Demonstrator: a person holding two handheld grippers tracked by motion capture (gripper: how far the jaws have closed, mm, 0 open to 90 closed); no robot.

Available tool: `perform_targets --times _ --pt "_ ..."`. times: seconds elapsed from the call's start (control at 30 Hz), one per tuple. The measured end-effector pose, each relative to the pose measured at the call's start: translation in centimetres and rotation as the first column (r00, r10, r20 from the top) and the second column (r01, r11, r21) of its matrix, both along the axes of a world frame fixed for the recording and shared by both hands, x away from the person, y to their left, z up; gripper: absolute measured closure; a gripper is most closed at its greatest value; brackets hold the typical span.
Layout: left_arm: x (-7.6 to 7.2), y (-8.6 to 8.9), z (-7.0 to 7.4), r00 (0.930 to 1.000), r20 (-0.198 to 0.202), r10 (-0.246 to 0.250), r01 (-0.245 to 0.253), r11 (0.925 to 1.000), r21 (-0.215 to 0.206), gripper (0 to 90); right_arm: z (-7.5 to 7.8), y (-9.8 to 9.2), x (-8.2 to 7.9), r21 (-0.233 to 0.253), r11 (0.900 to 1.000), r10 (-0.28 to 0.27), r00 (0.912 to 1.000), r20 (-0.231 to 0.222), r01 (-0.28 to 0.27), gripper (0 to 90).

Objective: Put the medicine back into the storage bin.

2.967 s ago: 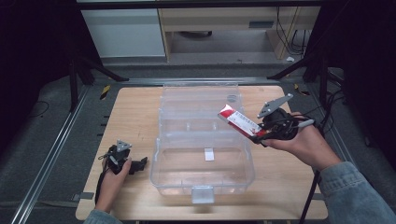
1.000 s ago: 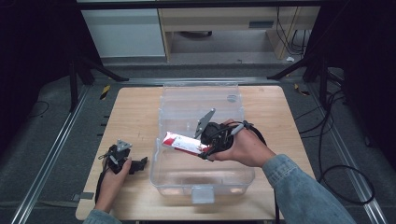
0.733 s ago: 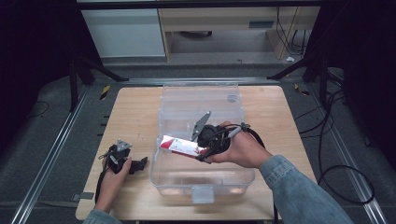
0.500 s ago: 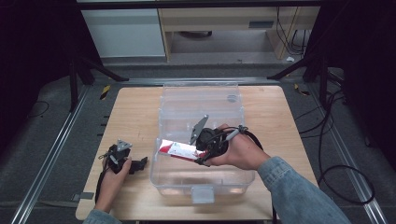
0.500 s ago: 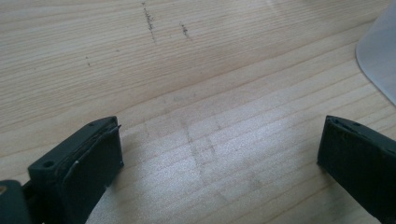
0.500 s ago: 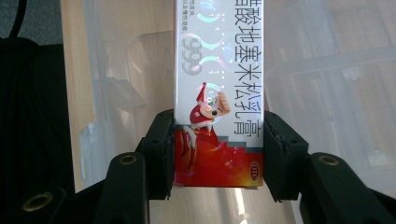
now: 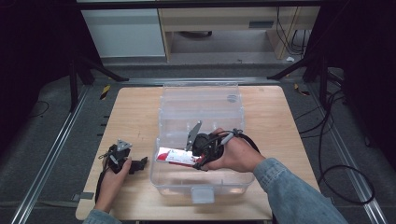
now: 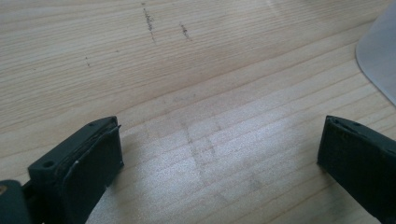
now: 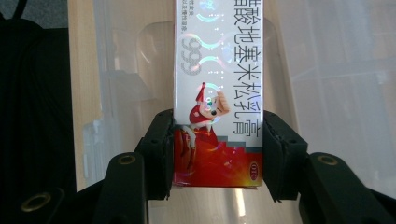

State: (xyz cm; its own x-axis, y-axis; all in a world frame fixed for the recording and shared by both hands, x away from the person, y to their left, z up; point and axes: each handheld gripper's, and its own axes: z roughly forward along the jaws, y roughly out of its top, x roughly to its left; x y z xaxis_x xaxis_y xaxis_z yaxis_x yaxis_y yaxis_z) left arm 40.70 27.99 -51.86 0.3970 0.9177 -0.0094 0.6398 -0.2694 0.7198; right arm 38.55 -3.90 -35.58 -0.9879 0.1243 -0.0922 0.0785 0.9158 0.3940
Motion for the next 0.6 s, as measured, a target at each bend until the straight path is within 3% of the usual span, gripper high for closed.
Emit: perform_targets --times 0.23,0.6 --pt "0.0 0.0 0.0 1.0 0.0 -0.001 0.001 1.0 0.0 0.0 -1.6 0.6 -0.2 -0.04 0.999 0.027 0.9996 -0.007 -0.027 51.6" --pt "0.0 0.0 0.0 1.0 0.0 -0.002 0.002 1.0 0.0 0.0 -3.5 1.1 0.0 -0.063 0.996 0.054 0.9979 -0.036 -0.057 51.5"
